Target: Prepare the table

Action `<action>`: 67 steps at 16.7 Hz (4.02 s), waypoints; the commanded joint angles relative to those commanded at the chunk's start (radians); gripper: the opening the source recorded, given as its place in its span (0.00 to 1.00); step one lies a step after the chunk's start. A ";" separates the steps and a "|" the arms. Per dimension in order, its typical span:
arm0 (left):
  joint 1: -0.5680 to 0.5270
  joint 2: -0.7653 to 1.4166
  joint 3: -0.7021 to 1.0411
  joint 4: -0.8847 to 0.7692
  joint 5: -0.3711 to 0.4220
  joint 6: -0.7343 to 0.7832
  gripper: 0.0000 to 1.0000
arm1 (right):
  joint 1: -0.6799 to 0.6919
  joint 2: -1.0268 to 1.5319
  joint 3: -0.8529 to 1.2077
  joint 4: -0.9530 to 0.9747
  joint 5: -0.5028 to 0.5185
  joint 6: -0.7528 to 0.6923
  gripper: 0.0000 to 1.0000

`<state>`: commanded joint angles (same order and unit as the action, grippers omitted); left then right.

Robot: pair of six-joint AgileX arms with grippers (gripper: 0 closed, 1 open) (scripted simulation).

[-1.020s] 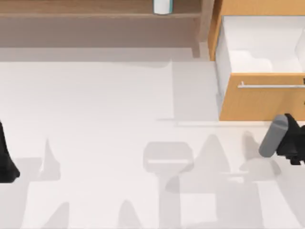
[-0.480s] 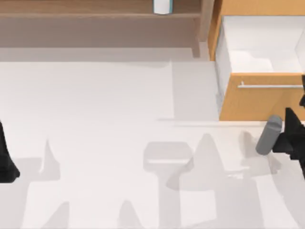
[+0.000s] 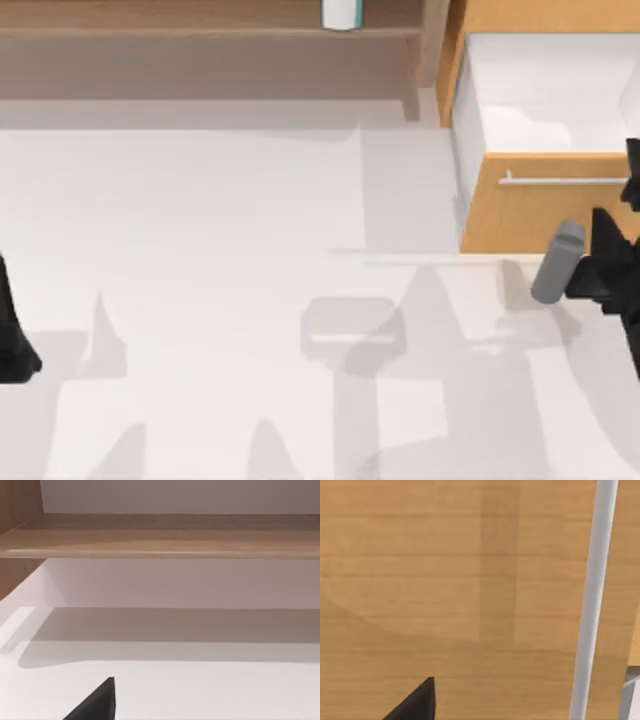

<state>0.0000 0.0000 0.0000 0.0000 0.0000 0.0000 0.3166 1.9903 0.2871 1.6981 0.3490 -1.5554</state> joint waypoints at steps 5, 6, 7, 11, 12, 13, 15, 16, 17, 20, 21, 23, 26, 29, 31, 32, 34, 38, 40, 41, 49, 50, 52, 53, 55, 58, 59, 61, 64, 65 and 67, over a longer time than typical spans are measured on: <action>0.000 0.000 0.000 0.000 0.000 0.000 1.00 | -0.008 0.004 0.022 -0.018 -0.008 0.000 1.00; 0.000 0.000 0.000 0.000 0.000 0.000 1.00 | -0.008 0.004 0.022 -0.018 -0.008 0.000 0.92; 0.000 0.000 0.000 0.000 0.000 0.000 1.00 | -0.008 0.004 0.022 -0.018 -0.008 0.000 0.85; 0.000 0.000 0.000 0.000 0.000 0.000 1.00 | -0.008 0.004 0.022 -0.018 -0.008 0.000 0.55; 0.000 0.000 0.000 0.000 0.000 0.000 1.00 | -0.008 0.004 0.022 -0.018 -0.008 0.000 0.47; 0.000 0.000 0.000 0.000 0.000 0.000 1.00 | -0.008 0.004 0.022 -0.018 -0.008 0.000 0.40; 0.000 0.000 0.000 0.000 0.000 0.000 1.00 | -0.008 0.004 0.022 -0.018 -0.008 0.000 0.25; 0.000 0.000 0.000 0.000 0.000 0.000 1.00 | -0.008 0.004 0.022 -0.018 -0.008 0.000 0.17; 0.000 0.000 0.000 0.000 0.000 0.000 1.00 | -0.008 0.004 0.022 -0.018 -0.008 0.000 0.10; 0.000 0.000 0.000 0.000 0.000 0.000 1.00 | -0.008 0.004 0.022 -0.018 -0.008 0.000 0.00; 0.000 0.000 0.000 0.000 0.000 0.000 1.00 | -0.008 0.004 0.022 -0.018 -0.008 0.000 0.00; 0.000 0.000 0.000 0.000 0.000 0.000 1.00 | -0.008 0.004 0.022 -0.018 -0.008 0.000 0.00; 0.000 0.000 0.000 0.000 0.000 0.000 1.00 | -0.008 0.004 0.022 -0.018 -0.008 0.000 0.00; 0.000 0.000 0.000 0.000 0.000 0.000 1.00 | -0.011 0.008 0.036 -0.028 -0.012 0.003 0.00; 0.000 0.000 0.000 0.000 0.000 0.000 1.00 | -0.022 0.020 0.077 -0.055 -0.023 0.004 0.00; 0.000 0.000 0.000 0.000 0.000 0.000 1.00 | -0.030 0.028 0.103 -0.074 -0.030 0.004 0.00; 0.000 0.000 0.000 0.000 0.000 0.000 1.00 | -0.047 0.048 0.161 -0.116 -0.046 0.004 0.00; 0.000 0.000 0.000 0.000 0.000 0.000 1.00 | -0.074 0.079 0.258 -0.183 -0.074 0.002 0.00; 0.000 0.000 0.000 0.000 0.000 0.000 1.00 | -0.077 0.083 0.270 -0.192 -0.077 0.002 0.00; 0.000 0.000 0.000 0.000 0.000 0.000 1.00 | -0.077 0.083 0.270 -0.192 -0.077 0.002 0.00; 0.000 0.000 0.000 0.000 0.000 0.000 1.00 | -0.094 0.121 0.374 -0.254 -0.093 0.005 0.00; 0.000 0.000 0.000 0.000 0.000 0.000 1.00 | -0.099 0.134 0.404 -0.273 -0.098 0.005 0.00; 0.000 0.000 0.000 0.000 0.000 0.000 1.00 | -0.110 0.159 0.463 -0.309 -0.108 0.004 0.00; 0.000 0.000 0.000 0.000 0.000 0.000 1.00 | -0.114 0.169 0.489 -0.324 -0.113 0.004 0.00; 0.000 0.000 0.000 0.000 0.000 0.000 1.00 | -0.120 0.183 0.524 -0.346 -0.119 0.003 0.00; 0.000 0.000 0.000 0.000 0.000 0.000 1.00 | -0.121 0.186 0.531 -0.350 -0.121 0.003 0.00; 0.000 0.000 0.000 0.000 0.000 0.000 1.00 | -0.119 0.183 0.525 -0.350 -0.119 0.006 0.00; 0.000 0.000 0.000 0.000 0.000 0.000 1.00 | -0.121 0.188 0.541 -0.356 -0.120 0.006 0.00; 0.000 0.000 0.000 0.000 0.000 0.000 1.00 | -0.131 0.222 0.614 -0.397 -0.126 0.006 0.00; 0.000 0.000 0.000 0.000 0.000 0.000 1.00 | -0.136 0.238 0.646 -0.416 -0.129 0.006 0.00; 0.000 0.000 0.000 0.000 0.000 0.000 1.00 | -0.144 0.268 0.714 -0.455 -0.137 0.005 0.00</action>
<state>0.0000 0.0000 0.0000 0.0000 0.0000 0.0000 0.1725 2.2588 1.0007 1.2429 0.2124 -1.5505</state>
